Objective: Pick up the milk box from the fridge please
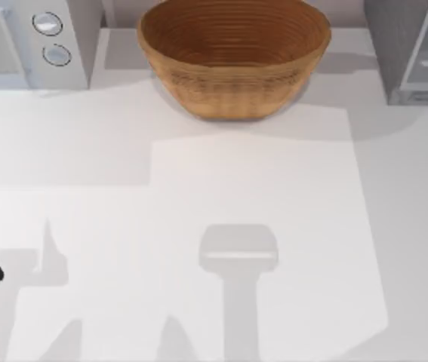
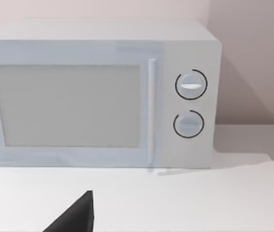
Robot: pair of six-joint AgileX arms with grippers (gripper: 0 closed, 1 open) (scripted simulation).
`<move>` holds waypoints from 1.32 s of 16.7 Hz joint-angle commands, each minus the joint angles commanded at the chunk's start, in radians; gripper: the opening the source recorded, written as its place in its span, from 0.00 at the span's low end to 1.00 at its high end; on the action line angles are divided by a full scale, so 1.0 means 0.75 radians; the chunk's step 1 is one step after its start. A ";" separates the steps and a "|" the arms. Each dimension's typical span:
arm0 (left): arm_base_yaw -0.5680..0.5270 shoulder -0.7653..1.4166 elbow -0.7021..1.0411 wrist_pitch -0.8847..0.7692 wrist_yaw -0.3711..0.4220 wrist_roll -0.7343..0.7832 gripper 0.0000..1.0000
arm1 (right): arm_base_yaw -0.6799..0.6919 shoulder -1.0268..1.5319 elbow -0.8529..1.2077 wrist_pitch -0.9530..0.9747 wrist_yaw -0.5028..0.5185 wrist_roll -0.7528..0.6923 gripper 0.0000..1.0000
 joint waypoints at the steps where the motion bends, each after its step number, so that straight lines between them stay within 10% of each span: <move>1: 0.000 0.000 0.000 0.000 0.000 0.000 1.00 | -0.006 -0.011 -0.015 0.013 -0.005 0.002 0.00; 11: 0.000 0.000 0.000 0.000 0.000 0.000 1.00 | 0.041 -0.214 -0.086 -0.120 0.033 -0.008 0.00; 22: 0.000 0.000 0.000 0.000 0.000 0.000 1.00 | 0.274 -1.759 -0.640 -1.014 0.256 -0.009 0.00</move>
